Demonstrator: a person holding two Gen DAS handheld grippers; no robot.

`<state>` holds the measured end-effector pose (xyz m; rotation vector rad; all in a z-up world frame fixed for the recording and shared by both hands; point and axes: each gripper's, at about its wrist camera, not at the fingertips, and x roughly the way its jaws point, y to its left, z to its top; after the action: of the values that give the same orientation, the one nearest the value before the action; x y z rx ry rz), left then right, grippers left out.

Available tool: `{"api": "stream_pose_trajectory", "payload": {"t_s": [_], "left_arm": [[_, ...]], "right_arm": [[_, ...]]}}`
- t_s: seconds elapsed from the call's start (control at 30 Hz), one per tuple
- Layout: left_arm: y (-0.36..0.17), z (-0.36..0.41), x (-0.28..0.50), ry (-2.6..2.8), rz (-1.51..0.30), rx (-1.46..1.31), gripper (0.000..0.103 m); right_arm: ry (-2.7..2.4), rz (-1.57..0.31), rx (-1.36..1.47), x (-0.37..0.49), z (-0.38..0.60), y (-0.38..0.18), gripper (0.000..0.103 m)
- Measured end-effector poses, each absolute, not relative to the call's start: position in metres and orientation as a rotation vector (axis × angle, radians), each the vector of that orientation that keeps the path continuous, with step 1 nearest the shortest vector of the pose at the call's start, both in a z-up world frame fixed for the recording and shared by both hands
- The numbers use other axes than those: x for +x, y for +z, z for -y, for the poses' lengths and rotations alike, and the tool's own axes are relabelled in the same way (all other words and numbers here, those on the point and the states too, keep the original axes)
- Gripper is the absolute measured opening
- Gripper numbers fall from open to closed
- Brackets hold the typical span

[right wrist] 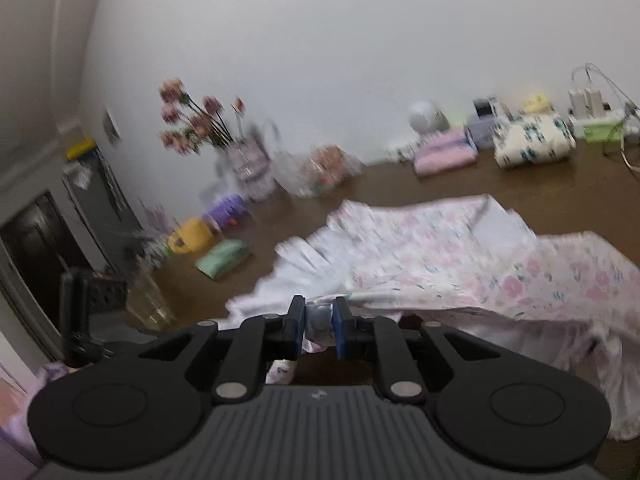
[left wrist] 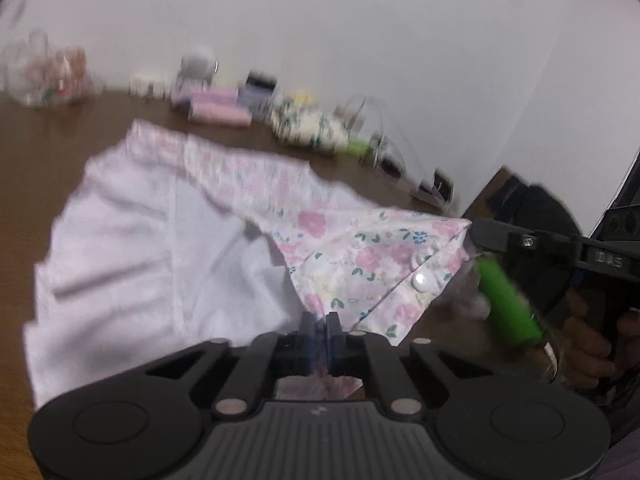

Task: Fold clothes
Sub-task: 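Grasp the bodice corner with the left gripper and lift it toward the right tool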

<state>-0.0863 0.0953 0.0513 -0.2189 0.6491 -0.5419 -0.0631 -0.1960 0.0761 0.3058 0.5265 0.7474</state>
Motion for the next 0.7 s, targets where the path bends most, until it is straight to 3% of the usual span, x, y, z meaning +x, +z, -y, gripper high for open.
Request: {"api": "stream_pose_trajectory", "payload": {"t_s": [0.07, 0.13, 0.2, 0.23, 0.3, 0.37, 0.5, 0.6, 0.67, 0.7], "left_arm": [[0.052, -0.087, -0.089, -0.532, -0.630, -0.154, 0.067], [0.050, -0.077, -0.090, -0.518, -0.617, -0.079, 0.082], [0.049, -0.067, -0.091, -0.504, -0.604, -0.005, 0.082], [0.048, -0.062, -0.091, -0.497, -0.597, 0.032, 0.080], [0.047, -0.052, -0.093, -0.482, -0.583, 0.107, 0.066], [0.045, -0.042, -0.094, -0.467, -0.569, 0.181, 0.007], [0.056, -0.062, -0.084, -0.580, -0.622, 0.037, 0.007], [0.074, -0.074, -0.074, -0.617, -0.641, -0.003, 0.007], [0.086, -0.078, -0.069, -0.632, -0.655, 0.002, 0.007], [0.091, -0.079, -0.067, -0.635, -0.661, 0.011, 0.007]], "right_arm": [[0.747, -0.520, 0.317, -0.056, 0.192, 0.087, 0.014], [0.739, -0.532, 0.320, -0.048, 0.185, 0.093, 0.014], [0.736, -0.536, 0.309, -0.041, 0.176, 0.099, 0.014], [0.737, -0.539, 0.305, -0.040, 0.172, 0.101, 0.014], [0.748, -0.549, 0.296, -0.039, 0.165, 0.103, 0.014], [0.762, -0.556, 0.293, -0.042, 0.164, 0.103, 0.014], [0.705, -0.555, 0.276, -0.041, 0.175, 0.097, 0.015], [0.622, -0.539, 0.176, -0.040, 0.186, 0.084, 0.021], [0.632, -0.538, 0.098, -0.049, 0.194, 0.072, 0.046], [0.658, -0.541, 0.074, -0.055, 0.197, 0.067, 0.049]]}}
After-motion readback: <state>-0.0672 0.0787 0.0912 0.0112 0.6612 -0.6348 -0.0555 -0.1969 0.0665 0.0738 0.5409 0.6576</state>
